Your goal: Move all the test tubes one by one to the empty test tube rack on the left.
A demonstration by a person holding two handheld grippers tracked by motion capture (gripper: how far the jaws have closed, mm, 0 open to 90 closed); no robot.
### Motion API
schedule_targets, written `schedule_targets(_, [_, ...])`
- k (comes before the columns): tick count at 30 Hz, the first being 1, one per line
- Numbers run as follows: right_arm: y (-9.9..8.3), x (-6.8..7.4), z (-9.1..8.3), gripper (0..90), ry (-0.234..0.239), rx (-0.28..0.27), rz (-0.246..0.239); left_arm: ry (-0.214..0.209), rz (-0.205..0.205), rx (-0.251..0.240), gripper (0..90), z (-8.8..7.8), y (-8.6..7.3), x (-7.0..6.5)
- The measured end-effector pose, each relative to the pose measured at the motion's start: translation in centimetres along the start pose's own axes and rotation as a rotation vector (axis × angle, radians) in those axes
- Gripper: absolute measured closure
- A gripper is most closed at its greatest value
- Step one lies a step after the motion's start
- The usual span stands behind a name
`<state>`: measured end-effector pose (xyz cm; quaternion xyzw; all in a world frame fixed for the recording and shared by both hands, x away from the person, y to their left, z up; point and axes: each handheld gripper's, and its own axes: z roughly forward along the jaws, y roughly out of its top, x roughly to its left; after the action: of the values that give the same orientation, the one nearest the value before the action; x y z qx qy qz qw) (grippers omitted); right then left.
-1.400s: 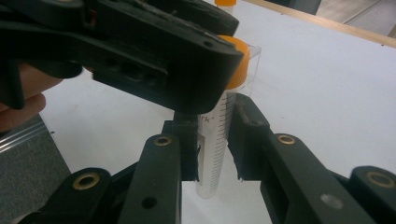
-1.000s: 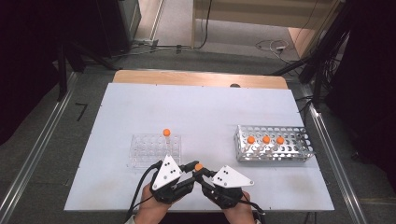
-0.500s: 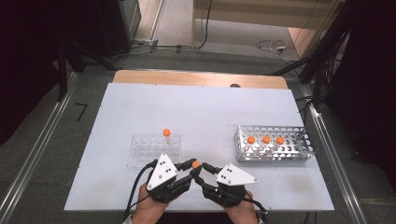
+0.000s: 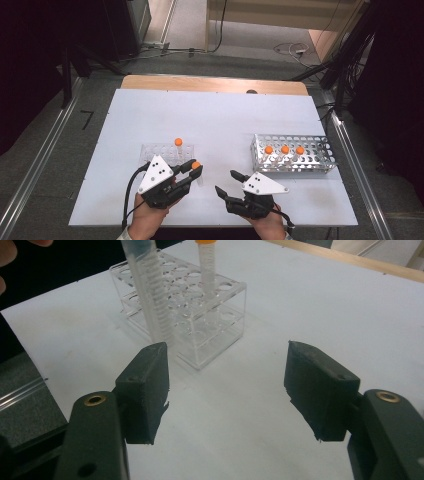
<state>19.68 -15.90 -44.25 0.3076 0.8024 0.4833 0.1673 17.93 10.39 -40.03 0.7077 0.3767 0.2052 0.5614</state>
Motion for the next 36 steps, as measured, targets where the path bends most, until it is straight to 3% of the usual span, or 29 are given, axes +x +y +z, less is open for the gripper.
schedule_targets(19, [-0.9, -2.4, -2.3, 33.1, -0.057, -0.002, 0.034, 0.133, -0.059, -0.058, 70.0, -1.9, 1.3, 4.0])
schedule_targets(30, [-1.4, -3.5, -3.3, 33.1, -0.088, -0.006, 0.06, 0.231, -0.066, -0.057, 70.0, -1.4, 1.6, 6.7])
schedule_targets(36, [-1.7, -4.1, -3.8, 33.1, -0.104, -0.008, 0.071, 0.259, -0.093, -0.06, 69.9, -0.6, 1.6, 8.2])
